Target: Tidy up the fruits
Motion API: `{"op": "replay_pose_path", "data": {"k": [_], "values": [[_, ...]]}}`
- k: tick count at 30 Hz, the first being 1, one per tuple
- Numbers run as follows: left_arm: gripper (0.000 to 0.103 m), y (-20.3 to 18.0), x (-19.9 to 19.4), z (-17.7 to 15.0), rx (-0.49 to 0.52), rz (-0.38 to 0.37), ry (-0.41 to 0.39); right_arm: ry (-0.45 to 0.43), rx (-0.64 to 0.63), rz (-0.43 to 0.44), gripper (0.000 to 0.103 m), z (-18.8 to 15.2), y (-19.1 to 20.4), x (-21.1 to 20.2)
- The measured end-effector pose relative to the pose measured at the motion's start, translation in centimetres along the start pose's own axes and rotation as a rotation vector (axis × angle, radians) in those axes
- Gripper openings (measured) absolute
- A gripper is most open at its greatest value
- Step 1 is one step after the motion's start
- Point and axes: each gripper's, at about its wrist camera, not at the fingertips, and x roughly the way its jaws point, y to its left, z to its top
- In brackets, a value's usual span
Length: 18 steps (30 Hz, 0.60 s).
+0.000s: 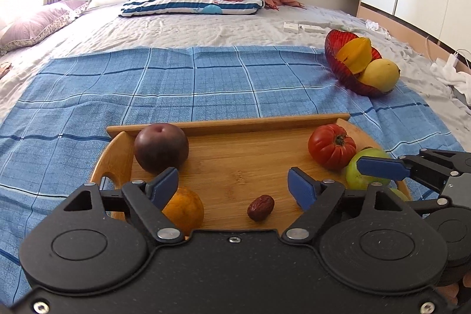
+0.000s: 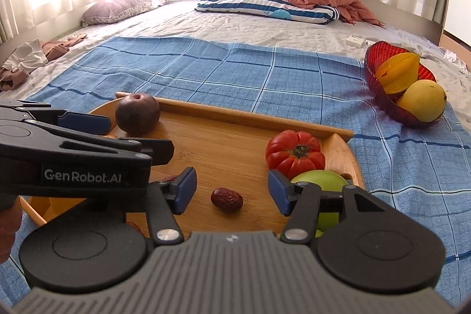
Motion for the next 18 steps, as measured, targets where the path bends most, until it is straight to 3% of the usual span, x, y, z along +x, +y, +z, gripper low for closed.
{"op": "replay_pose_path", "data": {"k": [11,18], "values": [[0.092,0.4,-3.4,-1.2,0.027,0.058,-0.085,-0.077,0.014,-0.039,0.080,-0.6,-0.6,-2.8],[0.093,0.5,-5.2,-2.4,0.033,0.056,-0.114,-0.116,0.037,-0.047,0.082,-1.7,-1.2,-4.5]]}}
